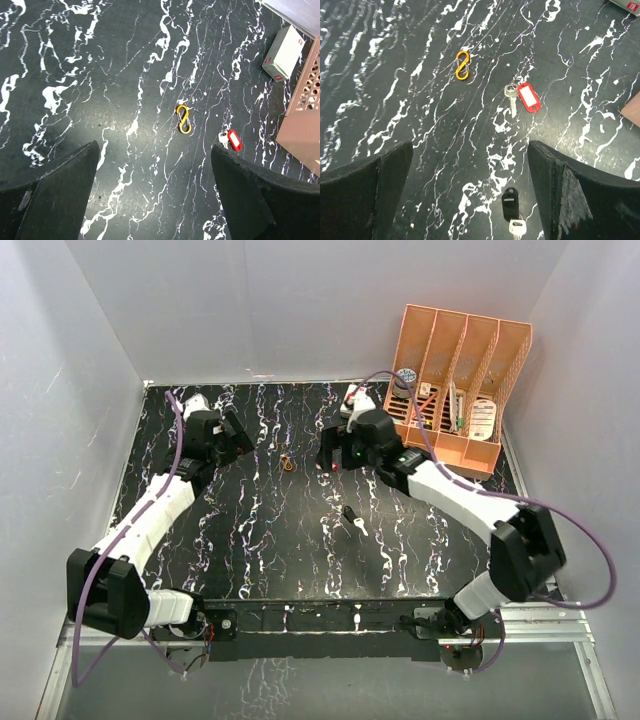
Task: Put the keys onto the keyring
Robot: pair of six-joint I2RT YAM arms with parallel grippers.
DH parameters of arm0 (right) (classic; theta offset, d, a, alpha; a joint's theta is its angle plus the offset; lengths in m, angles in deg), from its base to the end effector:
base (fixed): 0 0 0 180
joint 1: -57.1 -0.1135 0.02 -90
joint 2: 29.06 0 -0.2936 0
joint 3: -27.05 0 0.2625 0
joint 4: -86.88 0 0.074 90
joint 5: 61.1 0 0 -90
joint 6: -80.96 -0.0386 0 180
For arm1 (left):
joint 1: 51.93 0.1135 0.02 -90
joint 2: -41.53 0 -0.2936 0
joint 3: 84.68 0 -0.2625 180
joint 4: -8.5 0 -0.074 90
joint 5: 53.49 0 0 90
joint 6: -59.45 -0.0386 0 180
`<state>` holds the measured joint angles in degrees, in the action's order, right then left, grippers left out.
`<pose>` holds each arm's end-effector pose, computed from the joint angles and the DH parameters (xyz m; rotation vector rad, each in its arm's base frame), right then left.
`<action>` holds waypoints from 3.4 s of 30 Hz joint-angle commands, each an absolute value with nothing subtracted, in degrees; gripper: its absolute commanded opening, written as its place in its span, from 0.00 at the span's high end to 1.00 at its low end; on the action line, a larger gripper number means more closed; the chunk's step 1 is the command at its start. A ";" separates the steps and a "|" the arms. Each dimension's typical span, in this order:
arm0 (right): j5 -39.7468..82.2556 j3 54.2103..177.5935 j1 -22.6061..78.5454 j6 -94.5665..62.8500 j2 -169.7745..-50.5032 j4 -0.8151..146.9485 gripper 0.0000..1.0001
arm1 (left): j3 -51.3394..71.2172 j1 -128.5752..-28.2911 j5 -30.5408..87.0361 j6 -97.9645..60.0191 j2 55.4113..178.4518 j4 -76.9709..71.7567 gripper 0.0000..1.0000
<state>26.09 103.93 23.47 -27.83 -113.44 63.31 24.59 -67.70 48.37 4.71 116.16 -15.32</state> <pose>0.2886 0.1943 0.3133 -0.3100 2.1479 0.5892 0.2938 -0.0747 0.3268 -0.4754 2.0053 -0.3425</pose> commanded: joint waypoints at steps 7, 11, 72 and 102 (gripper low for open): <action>34.29 125.03 18.53 -24.11 -137.37 60.78 0.02 | 19.89 -67.94 54.62 3.33 107.85 -22.19 0.05; 36.27 133.94 16.57 -23.84 -146.02 58.22 0.02 | 19.18 -67.94 54.95 2.59 107.88 -22.64 0.05; 46.30 151.74 11.92 -28.70 -165.70 53.49 0.51 | 20.14 -66.16 57.35 0.65 106.39 -22.99 0.01; 46.38 155.16 11.92 -30.09 -169.00 51.80 0.62 | 20.84 -65.15 56.86 0.74 106.43 -22.64 0.01</action>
